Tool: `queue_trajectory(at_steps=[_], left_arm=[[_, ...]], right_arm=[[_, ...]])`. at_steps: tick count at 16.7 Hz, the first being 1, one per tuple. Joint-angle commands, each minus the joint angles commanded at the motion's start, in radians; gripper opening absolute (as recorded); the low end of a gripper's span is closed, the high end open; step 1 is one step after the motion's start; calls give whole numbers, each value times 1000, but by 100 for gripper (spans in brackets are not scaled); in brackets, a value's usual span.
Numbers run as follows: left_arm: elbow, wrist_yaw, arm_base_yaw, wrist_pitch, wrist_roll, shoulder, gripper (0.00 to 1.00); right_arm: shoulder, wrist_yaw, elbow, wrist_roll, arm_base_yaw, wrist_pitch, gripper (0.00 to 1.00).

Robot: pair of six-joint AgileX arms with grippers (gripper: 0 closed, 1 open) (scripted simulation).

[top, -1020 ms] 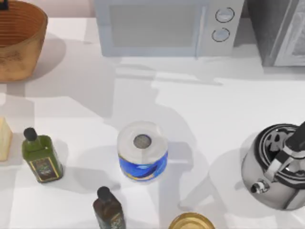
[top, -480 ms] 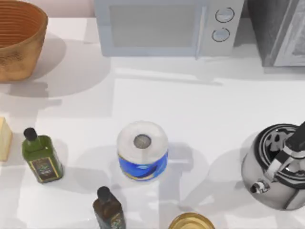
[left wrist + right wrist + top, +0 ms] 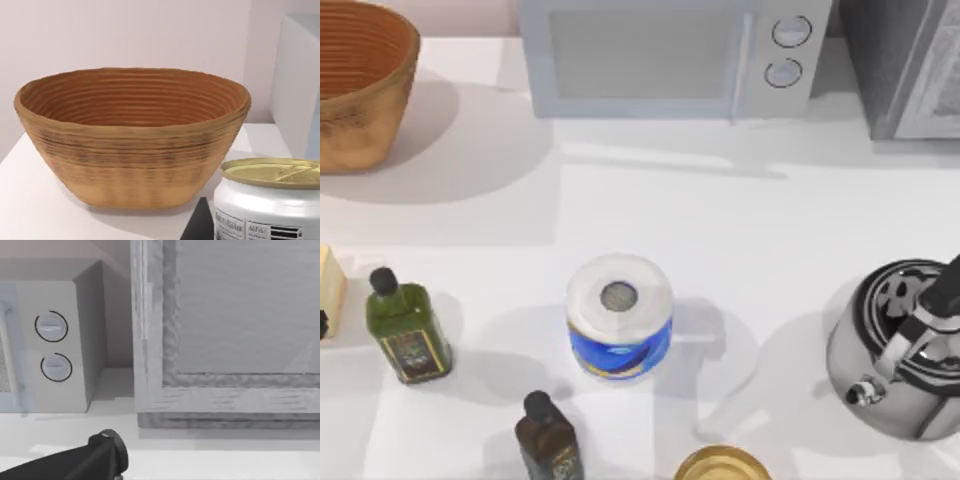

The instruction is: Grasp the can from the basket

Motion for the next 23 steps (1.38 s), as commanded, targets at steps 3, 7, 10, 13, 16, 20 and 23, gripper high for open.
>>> queue_trajectory(at_steps=[3,7,10,13,16,20,23], left_arm=[[-145,8,-10,50,-1,-148,0],[-198,12,-13,67,-1,-202,0],[-198,11,-10,65,1,-197,0],[-183,23,-5,80,4,-169,0],[-121,76,11,139,12,-52,0],[25,219,30,279,29,222,0],[166,372,34,416,43,489,0]], right_arm=[[0,0,0,0,0,0,100],[0,0,0,0,0,0,100],[0,0,0,0,0,0,100],[0,0,0,0,0,0,100],[0,0,0,0,0,0,100],[0,0,0,0,0,0,100],[0,0,0,0,0,0,100]])
